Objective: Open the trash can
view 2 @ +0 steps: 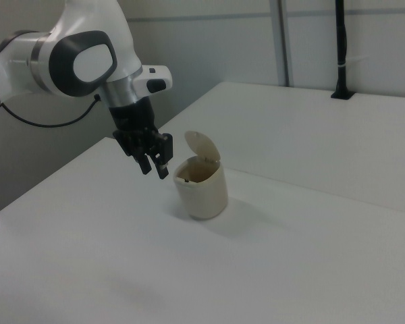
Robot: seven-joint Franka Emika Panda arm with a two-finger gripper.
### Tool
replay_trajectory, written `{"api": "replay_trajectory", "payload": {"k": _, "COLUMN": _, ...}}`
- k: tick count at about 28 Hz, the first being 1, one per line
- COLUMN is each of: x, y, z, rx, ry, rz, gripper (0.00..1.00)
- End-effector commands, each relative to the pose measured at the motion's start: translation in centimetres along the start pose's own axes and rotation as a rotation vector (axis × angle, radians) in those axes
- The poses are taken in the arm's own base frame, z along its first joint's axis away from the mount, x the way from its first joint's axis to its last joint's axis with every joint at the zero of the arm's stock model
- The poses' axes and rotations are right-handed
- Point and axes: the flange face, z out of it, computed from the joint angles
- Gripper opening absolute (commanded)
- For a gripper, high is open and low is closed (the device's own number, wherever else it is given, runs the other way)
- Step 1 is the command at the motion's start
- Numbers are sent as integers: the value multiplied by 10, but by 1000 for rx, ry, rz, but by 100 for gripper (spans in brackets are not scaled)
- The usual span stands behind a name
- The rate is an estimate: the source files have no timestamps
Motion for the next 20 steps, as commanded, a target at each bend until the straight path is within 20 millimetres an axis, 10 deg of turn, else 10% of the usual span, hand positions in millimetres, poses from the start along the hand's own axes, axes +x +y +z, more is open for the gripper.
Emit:
{"api": "replay_trajectory", "payload": {"k": 1, "x": -4, "y": 10, "z": -2, "rx": -9, "ry": -6, "rz": -3, "gripper": 100}}
{"api": "replay_trajectory", "payload": {"k": 20, "x": -2, "y": 11, "z": -1, "rx": -5, "ry": 1, "rz": 3, "gripper": 100}}
